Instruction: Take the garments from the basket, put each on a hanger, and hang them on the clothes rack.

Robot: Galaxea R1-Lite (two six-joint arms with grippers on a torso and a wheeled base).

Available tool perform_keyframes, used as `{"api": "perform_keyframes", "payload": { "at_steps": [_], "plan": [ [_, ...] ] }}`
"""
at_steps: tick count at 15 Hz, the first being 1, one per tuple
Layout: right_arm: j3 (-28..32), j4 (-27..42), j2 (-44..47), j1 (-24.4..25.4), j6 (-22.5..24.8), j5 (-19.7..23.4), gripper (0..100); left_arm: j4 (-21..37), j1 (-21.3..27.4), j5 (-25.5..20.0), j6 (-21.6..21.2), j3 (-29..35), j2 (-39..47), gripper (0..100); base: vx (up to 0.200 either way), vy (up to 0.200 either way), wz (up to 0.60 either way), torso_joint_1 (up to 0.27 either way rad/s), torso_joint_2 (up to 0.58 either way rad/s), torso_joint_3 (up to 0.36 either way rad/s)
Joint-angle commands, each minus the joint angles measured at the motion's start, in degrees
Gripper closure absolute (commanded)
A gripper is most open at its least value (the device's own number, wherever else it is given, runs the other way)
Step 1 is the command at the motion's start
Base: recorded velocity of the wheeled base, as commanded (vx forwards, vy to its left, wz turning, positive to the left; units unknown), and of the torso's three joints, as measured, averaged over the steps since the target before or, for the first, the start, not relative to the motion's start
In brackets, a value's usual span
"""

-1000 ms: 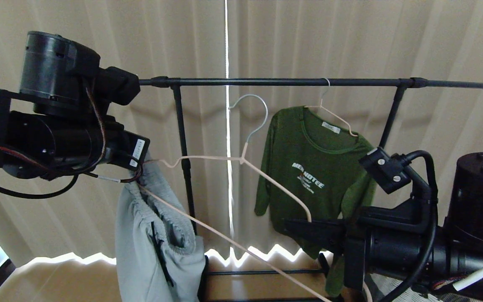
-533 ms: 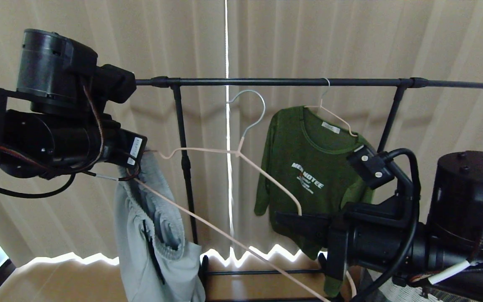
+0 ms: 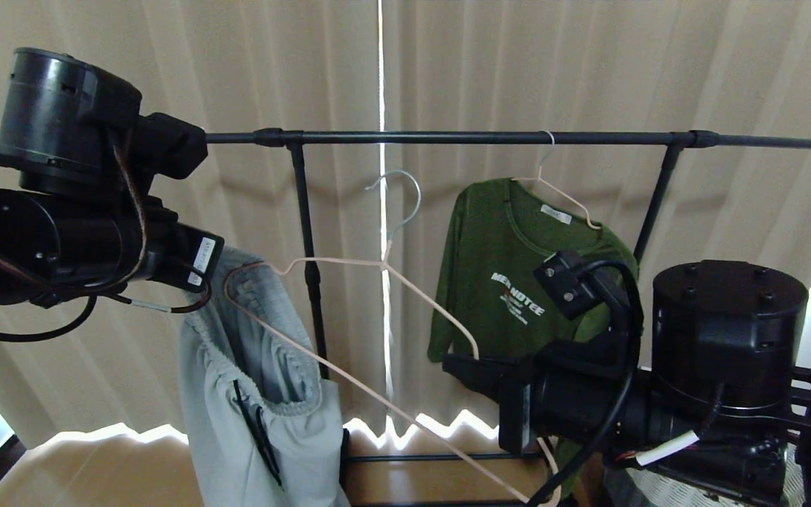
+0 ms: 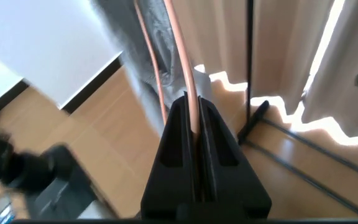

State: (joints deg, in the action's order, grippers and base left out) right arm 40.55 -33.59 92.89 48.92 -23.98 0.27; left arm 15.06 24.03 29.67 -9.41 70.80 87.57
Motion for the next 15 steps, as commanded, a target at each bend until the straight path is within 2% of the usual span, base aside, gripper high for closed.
{"api": "perform_keyframes", "payload": {
  "at_steps": [1,7,15],
  "plan": [
    [2.96,-0.08,2.64,0.03,-0.45,-0.36,100,0.68,0.23,0.04,0.45,-0.05,-1.26,100,0.0,0.0,0.0,0.0,0.0,0.0],
    [4.19,-0.08,4.23,2.14,-0.45,-0.18,100,0.59,3.66,0.04,3.0,0.04,-1.34,100,0.0,0.0,0.0,0.0,0.0,0.0],
    [10.43,-0.16,9.5,2.58,-0.37,-0.62,100,0.24,16.49,-0.58,5.1,1.09,-4.33,100,0.0,0.0,0.0,0.0,0.0,0.0]
  ]
}}
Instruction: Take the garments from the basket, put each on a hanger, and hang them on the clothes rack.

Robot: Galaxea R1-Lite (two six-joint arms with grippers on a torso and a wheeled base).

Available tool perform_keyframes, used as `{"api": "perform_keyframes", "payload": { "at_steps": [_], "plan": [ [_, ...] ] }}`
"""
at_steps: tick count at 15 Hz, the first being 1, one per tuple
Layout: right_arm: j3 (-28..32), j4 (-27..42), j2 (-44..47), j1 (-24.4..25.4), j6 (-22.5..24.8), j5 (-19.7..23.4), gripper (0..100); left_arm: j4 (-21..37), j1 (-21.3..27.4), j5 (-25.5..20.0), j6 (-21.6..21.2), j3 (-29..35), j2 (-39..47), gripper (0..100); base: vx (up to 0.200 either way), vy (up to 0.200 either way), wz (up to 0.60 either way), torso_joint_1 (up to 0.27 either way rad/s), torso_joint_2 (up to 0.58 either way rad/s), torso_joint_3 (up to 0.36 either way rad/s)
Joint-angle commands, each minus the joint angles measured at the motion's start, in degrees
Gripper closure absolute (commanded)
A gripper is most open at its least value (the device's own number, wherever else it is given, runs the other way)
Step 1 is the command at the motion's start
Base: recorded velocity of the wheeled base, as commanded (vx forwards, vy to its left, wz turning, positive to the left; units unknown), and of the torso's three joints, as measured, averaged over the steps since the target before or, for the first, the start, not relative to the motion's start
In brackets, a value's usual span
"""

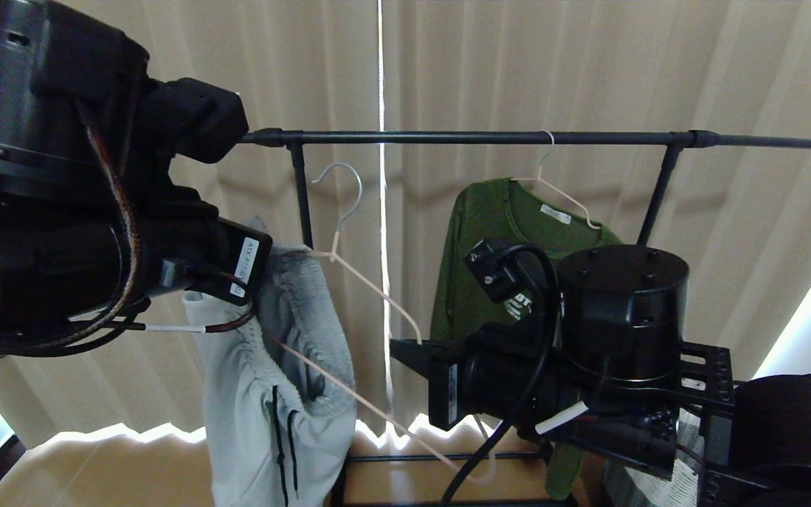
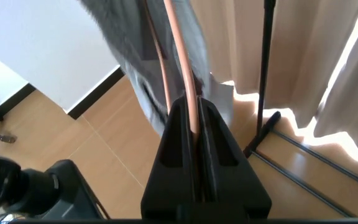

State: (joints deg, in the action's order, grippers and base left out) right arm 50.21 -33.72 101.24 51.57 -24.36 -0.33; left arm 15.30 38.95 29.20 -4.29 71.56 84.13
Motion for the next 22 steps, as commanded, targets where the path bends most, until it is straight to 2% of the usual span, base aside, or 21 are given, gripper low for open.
{"api": "perform_keyframes", "payload": {
  "at_steps": [1,4,6,9,12,16,17,22],
  "plan": [
    [1.38,-0.03,1.24,-0.15,0.1,-0.02,100,-0.09,2.89,-0.46,0.07,0.69,-0.89,100,0.0,0.0,0.0,0.0,0.0,0.0],
    [1.29,-0.03,0.8,-0.5,0.63,-0.02,100,0.17,3.33,-6.17,-0.98,0.86,-1.33,100,0.0,0.0,0.0,0.0,0.0,0.0],
    [0.41,-0.03,0.1,-1.73,2.03,-0.11,100,-0.09,1.39,-7.75,-4.15,0.69,-1.95,100,0.0,0.0,0.0,0.0,0.0,0.0],
    [-2.22,-5.22,-0.26,-2.44,5.11,0.33,100,0.17,0.69,-19.35,-6.96,-0.72,-4.06,100,0.0,0.0,0.0,0.0,0.0,0.0],
    [-5.04,-10.93,0.01,-2.96,8.8,0.68,100,-0.01,0.16,-21.11,-8.01,-2.21,-4.23,100,0.0,0.0,0.0,0.0,0.0,0.0],
    [-5.04,-12.16,-0.43,-3.67,9.15,0.77,100,-0.01,0.16,-21.2,-8.1,-4.67,-4.41,100,0.0,0.0,0.0,0.0,0.0,0.0],
    [-5.04,-12.16,-0.43,-3.67,9.15,0.77,100,-0.01,0.16,-21.2,-8.1,-4.67,-4.41,0,0.0,0.0,0.0,0.0,0.0,0.0],
    [-4.69,-12.25,-2.1,-3.75,9.5,0.86,100,-0.18,0.16,-21.64,-9.16,-7.31,-6.08,0,0.0,0.0,0.0,0.0,0.0,0.0]
  ]
}}
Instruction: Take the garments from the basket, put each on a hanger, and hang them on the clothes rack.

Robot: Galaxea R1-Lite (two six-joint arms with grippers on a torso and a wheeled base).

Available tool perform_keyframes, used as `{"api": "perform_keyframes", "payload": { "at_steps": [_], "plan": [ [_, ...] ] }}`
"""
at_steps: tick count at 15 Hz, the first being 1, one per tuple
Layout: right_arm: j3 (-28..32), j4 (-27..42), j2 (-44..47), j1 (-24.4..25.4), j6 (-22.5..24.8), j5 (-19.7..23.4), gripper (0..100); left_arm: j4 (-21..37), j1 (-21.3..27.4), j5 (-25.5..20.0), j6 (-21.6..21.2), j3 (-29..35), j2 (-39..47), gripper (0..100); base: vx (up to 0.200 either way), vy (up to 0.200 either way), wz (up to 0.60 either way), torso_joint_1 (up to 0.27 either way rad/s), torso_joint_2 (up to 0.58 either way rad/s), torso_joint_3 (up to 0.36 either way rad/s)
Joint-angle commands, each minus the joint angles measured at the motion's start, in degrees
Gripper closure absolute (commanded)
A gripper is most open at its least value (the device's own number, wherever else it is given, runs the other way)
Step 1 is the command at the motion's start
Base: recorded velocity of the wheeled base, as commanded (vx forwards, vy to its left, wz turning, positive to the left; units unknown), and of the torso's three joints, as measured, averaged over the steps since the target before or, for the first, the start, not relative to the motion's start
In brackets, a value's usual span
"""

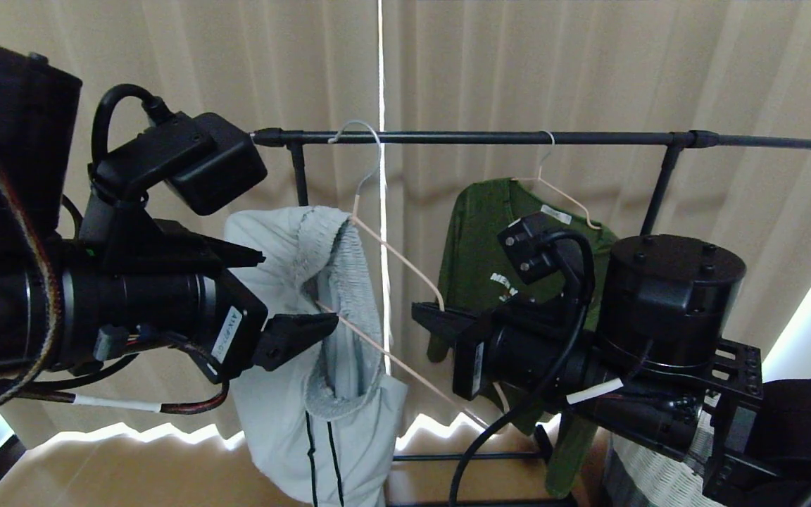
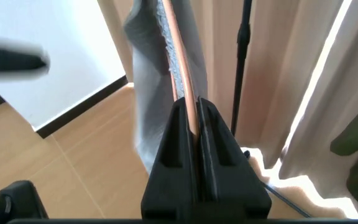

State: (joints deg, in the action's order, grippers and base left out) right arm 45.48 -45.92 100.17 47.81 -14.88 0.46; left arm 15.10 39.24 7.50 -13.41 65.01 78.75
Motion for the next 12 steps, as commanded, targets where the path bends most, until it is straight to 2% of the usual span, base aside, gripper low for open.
{"api": "perform_keyframes", "payload": {
  "at_steps": [1,3,4,6,7,8,9,10,12],
  "plan": [
    [-0.04,-0.04,-1.56,-0.09,0.03,0.77,100,-0.25,-0.13,0.06,-0.04,-1.64,-1.41,0,0.0,0.0,0.0,0.0,0.0,0.0],
    [-0.4,0.04,-2.79,-1.49,0.65,2.0,100,-2.89,-1.18,0.06,-0.21,-4.37,-3.25,0,0.0,0.0,0.0,0.0,0.0,0.0],
    [-0.75,0.31,-4.28,-3.34,2.23,3.4,100,-6.93,-3.47,0.06,-2.41,-7.44,-4.66,0,0.0,0.0,0.0,0.0,0.0,0.0],
    [-2.15,0.92,-6.83,-6.33,4.87,7.27,100,-14.75,-8.57,-1.17,-9.79,-11.31,-5.98,0,0.0,0.0,0.0,0.0,0.0,0.0],
    [-3.12,1.45,-7.88,-7.91,6.01,9.82,100,-19.06,-11.91,-5.04,-13.31,-12.37,-5.98,0,0.0,0.0,0.0,0.0,0.0,0.0],
    [-3.56,1.98,-8.32,-8.61,6.45,10.87,100,-20.55,-13.23,-7.41,-14.45,-12.63,-5.98,0,0.0,0.0,0.0,0.0,0.0,0.0],
    [-4.35,3.56,-9.38,-10.37,7.41,14.04,100,-23.19,-17.01,-14.0,-17.79,-12.89,-5.71,0,0.0,0.0,0.0,0.0,0.0,0.0],
    [-4.53,4.7,-9.99,-11.07,7.5,16.85,100,-23.81,-19.03,-18.92,-22.1,-12.89,-5.71,0,0.0,0.0,0.0,0.0,0.0,0.0],
    [-4.44,5.58,-10.43,-11.07,7.5,19.31,100,-23.81,-19.99,-24.2,-27.99,-12.89,-5.71,0,0.0,0.0,0.0,0.0,0.0,0.0]
  ]
}}
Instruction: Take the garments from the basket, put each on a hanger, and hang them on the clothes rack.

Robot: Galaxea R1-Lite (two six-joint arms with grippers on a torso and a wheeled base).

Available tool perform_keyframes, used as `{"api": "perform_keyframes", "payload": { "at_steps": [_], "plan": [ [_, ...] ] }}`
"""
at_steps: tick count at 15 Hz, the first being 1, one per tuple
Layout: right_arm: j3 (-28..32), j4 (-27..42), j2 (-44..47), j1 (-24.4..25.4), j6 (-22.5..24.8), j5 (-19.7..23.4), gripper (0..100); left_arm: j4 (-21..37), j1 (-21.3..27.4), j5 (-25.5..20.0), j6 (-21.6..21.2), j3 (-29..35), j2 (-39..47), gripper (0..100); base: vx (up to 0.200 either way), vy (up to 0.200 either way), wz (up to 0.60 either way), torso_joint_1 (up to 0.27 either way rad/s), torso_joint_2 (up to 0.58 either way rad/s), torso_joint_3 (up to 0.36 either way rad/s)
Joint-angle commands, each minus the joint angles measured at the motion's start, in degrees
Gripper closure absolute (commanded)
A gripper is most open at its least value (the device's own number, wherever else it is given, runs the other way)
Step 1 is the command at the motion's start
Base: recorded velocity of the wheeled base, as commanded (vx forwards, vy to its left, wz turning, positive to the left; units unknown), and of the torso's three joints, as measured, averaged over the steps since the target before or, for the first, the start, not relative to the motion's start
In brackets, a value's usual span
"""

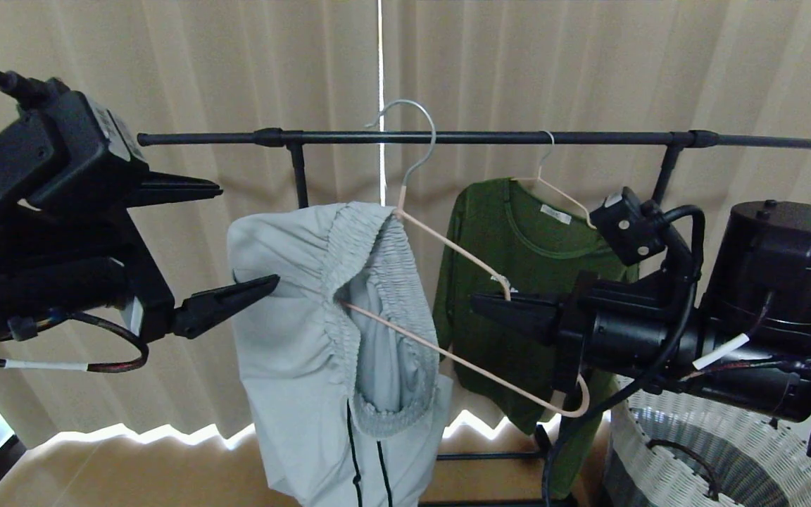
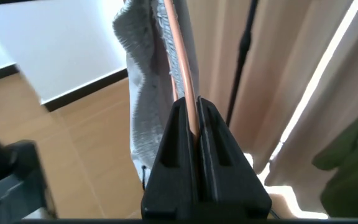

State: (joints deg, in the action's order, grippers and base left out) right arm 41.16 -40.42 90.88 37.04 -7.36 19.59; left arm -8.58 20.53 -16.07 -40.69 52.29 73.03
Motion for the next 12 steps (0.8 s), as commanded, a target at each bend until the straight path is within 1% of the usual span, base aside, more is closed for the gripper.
{"api": "perform_keyframes", "payload": {
  "at_steps": [1,2,4,5,7,8,10,12],
  "plan": [
    [-0.11,0.08,-1.14,-0.3,-0.02,0.19,100,-0.12,-1.28,-0.63,-0.7,-0.17,0.0,0,0.0,0.0,0.0,0.0,0.0,0.0],
    [-0.11,0.17,-0.88,-0.03,-0.02,1.33,100,-0.29,-1.28,-1.42,-6.07,-0.08,0.53,0,0.0,0.0,0.0,0.0,0.0,0.0],
    [-0.2,0.08,-0.62,1.02,-0.02,2.47,100,-0.38,-1.02,-1.42,-8.35,-0.25,2.29,0,0.0,0.0,0.0,0.0,0.0,0.0],
    [-0.2,0.08,-0.53,1.72,-0.02,2.65,100,-0.47,-1.02,-1.42,-8.35,-0.17,3.17,0,0.0,0.0,0.0,0.0,0.0,0.0],
    [-0.2,0.08,-0.35,3.13,0.07,2.91,100,-2.49,-1.02,-1.34,-8.44,-0.08,4.66,0,0.0,0.0,0.0,0.0,0.0,0.0],
    [-0.2,-0.01,-0.53,4.27,0.07,3.7,100,-4.6,-1.19,-1.25,-8.88,-0.25,6.16,0,0.0,0.0,0.0,0.0,0.0,0.0],
    [-0.2,-0.01,-0.62,5.42,0.16,4.58,100,-5.39,-1.37,-1.16,-8.97,0.01,7.21,0,0.0,0.0,0.0,0.0,0.0,0.0],
    [-0.11,-0.01,-0.53,5.77,1.83,4.76,100,-5.39,-1.63,-1.16,-9.14,-0.17,7.12,0,0.0,0.0,0.0,0.0,0.0,0.0]
  ]
}}
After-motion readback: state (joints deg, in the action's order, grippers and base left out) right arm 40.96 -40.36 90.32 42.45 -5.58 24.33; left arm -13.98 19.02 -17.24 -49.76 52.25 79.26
